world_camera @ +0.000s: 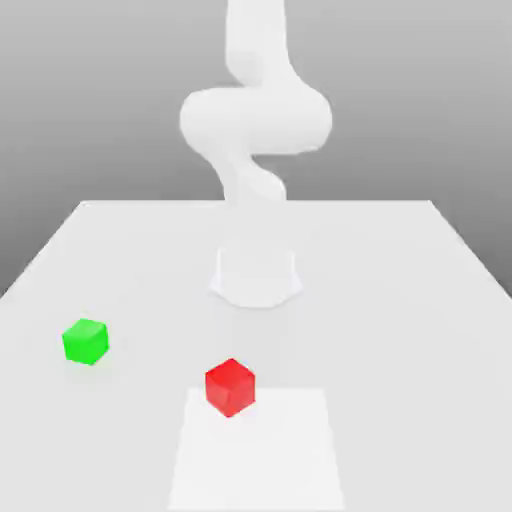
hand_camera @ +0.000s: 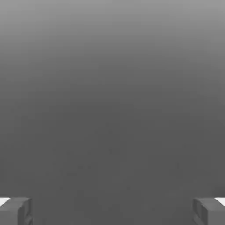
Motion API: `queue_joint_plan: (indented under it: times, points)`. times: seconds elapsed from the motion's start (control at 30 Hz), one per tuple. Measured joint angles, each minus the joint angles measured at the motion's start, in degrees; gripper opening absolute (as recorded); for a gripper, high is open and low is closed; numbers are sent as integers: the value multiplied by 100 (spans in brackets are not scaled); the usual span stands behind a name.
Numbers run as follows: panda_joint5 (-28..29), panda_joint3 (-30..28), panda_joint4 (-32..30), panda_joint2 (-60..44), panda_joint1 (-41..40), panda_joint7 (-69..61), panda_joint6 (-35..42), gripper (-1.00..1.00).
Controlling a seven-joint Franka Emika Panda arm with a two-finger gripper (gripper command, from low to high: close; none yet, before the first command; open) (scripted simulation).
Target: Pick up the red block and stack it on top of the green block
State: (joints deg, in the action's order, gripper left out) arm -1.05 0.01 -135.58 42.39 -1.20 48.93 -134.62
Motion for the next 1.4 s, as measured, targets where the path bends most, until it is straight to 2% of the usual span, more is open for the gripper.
queue_joint_plan:
  times: [0.3, 0.53, 0.6, 0.77, 0.8, 1.03, 1.23, 1.4]
  points:
    - [-318, 239, -1620, -1507, -497, 1455, -1208, 0]
    - [-267, 611, -2984, -2945, -973, 2999, -2338, 0]
    - [-70, 624, -3172, -3743, -1074, 3463, -2946, 0]
    - [424, 274, -3123, -4981, -883, 3953, -3969, 0]
    - [463, 197, -3101, -5167, -815, 3988, -4129, -100]
    - [491, 166, -3097, -5204, -787, 4012, -4169, -100]
    - [81, 314, -3246, -4116, -820, 3715, -3233, -100]
    - [161, -3, -3292, -3433, -1030, 3375, -2626, -100]
